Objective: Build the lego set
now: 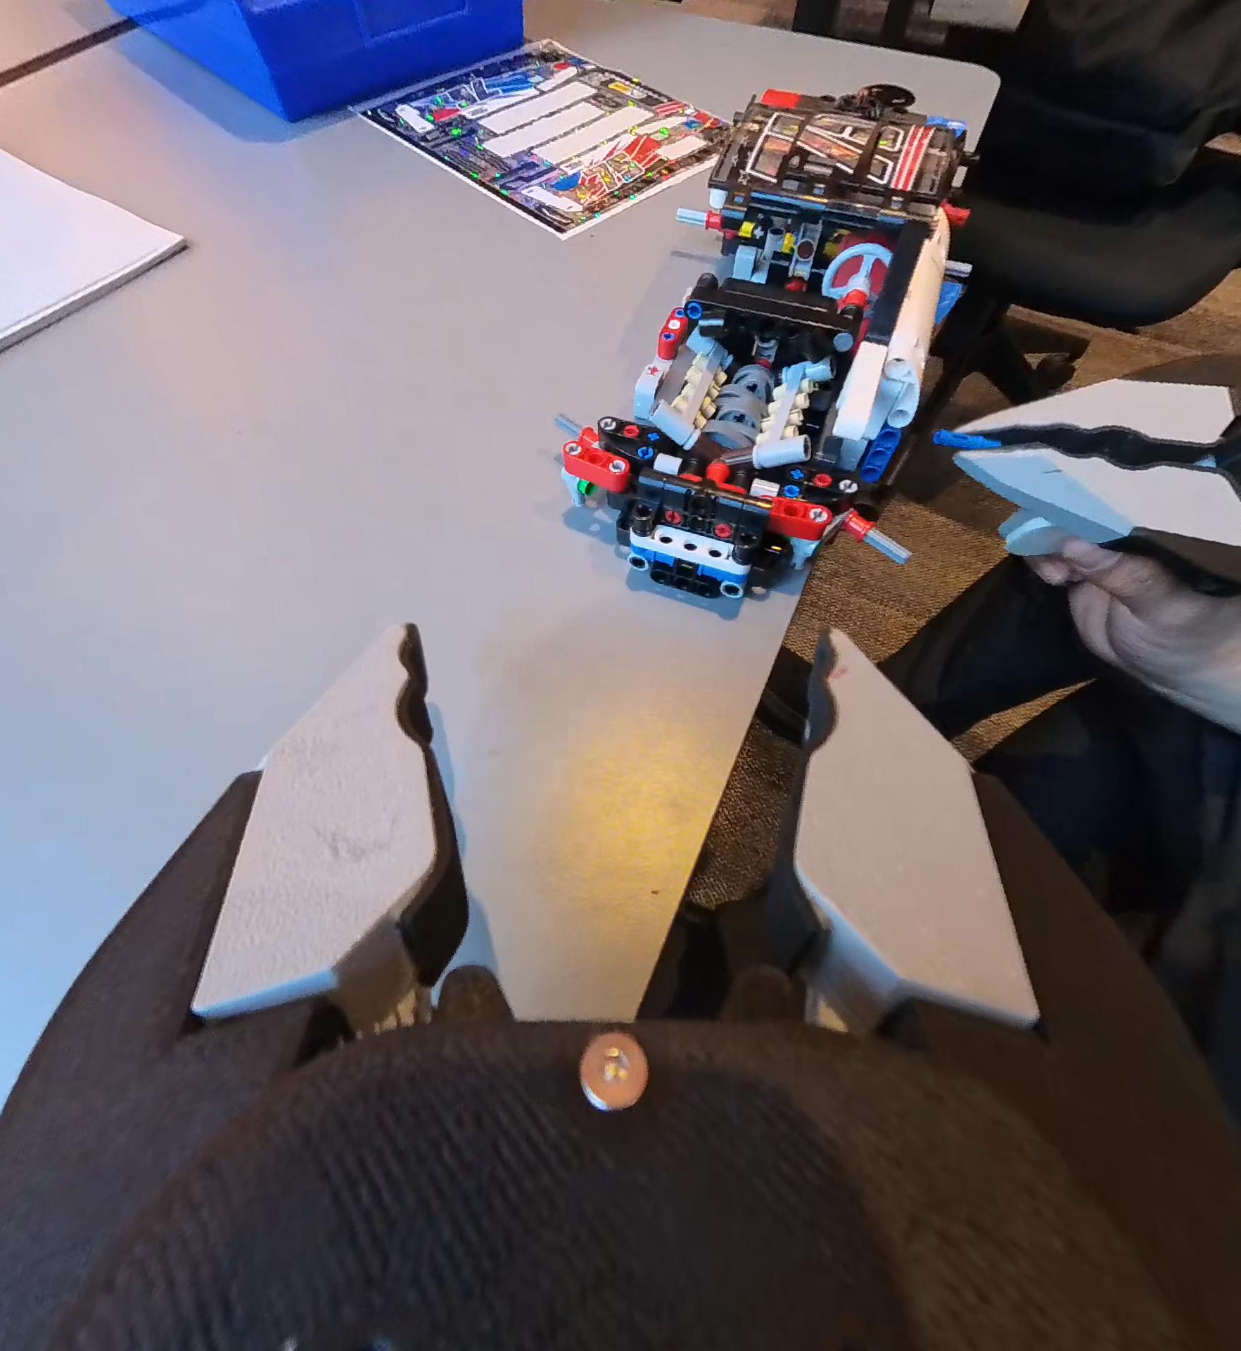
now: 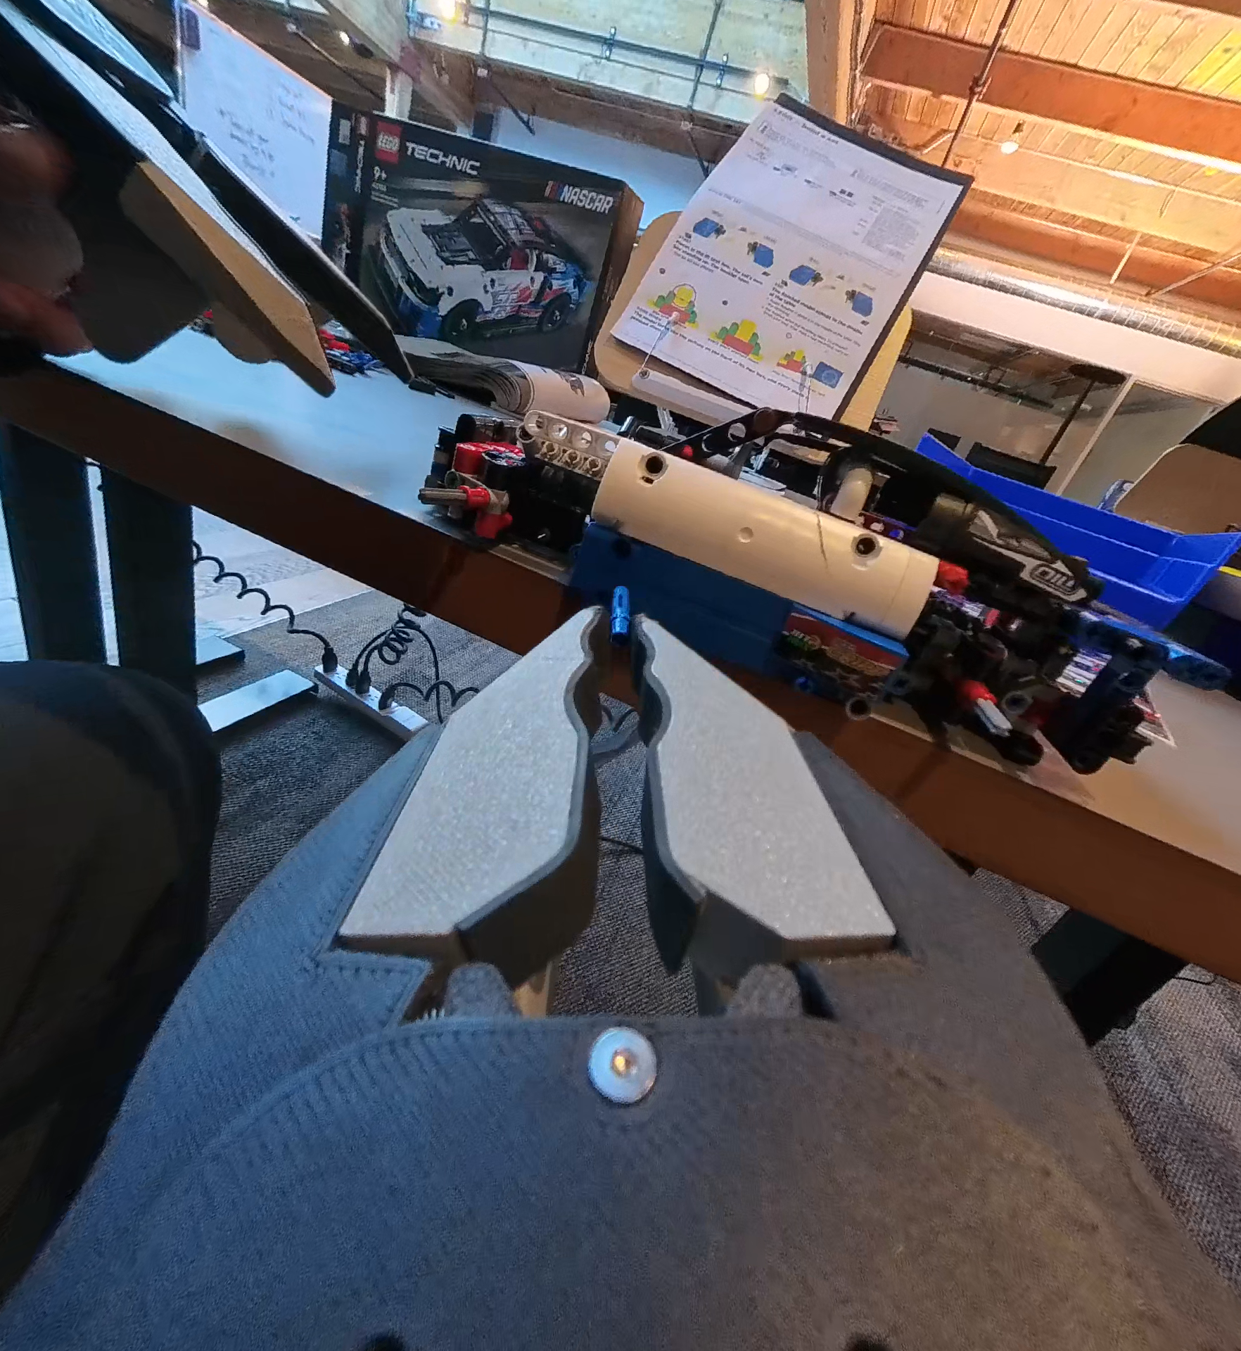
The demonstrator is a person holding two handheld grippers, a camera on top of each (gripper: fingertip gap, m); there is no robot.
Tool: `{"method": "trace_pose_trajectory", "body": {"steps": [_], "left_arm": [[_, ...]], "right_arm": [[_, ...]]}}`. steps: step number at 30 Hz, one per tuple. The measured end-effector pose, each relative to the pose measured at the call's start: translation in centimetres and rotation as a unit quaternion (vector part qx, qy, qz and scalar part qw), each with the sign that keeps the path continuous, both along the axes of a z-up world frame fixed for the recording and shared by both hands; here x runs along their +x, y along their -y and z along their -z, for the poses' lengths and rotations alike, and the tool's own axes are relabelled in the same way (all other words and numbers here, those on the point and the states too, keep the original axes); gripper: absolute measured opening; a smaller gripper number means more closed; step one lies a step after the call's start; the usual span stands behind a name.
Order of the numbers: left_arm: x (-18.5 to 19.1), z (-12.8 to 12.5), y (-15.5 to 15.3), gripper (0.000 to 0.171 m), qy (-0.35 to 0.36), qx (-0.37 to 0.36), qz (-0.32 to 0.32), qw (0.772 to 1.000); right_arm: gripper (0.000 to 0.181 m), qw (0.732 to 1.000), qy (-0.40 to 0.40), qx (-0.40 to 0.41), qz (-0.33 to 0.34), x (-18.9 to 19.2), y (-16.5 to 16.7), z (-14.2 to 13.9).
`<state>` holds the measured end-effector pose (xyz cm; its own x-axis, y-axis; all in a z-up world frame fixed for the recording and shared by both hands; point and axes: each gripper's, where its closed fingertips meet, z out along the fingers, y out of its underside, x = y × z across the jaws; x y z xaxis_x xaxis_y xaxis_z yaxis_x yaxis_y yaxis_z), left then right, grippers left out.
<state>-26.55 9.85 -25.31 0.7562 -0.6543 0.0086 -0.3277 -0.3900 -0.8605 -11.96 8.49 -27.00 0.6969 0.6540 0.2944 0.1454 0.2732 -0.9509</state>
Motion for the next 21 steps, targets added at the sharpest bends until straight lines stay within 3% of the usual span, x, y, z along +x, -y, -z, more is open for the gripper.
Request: {"method": "trace_pose_trajectory", "body": {"steps": [3, 7, 12, 17, 21], "left_arm": [[0.4, 0.1, 0.2, 0.102, 0.005, -0.016, 0.001, 1.000], [1.7, -1.5, -0.2, 0.098, 0.005, -0.033, -0.005, 0.999], [6.6, -3.4, -1.2, 0.101, -0.020, -0.049, 0.047, 0.997], [10.6, -2.5, -2.7, 0.107, -0.075, -0.087, 0.112, 0.987], [11.0, -0.7, -3.9, 0.105, -0.141, -0.107, 0.129, 0.976]], "right_arm": [[0.003, 1.000, 0.001, -0.003, 0.003, 0.2, 0.1, -0.1], [0.003, 1.000, 0.013, -0.011, 0.005, 0.2, 0.2, 0.0], [0.003, 0.999, 0.022, -0.040, 0.029, 0.4, 0.2, 0.8], [0.003, 0.997, 0.027, -0.060, 0.040, 0.3, 0.1, 1.1], [0.003, 0.995, 0.021, -0.081, 0.045, 0.2, -0.2, 1.5]]}}
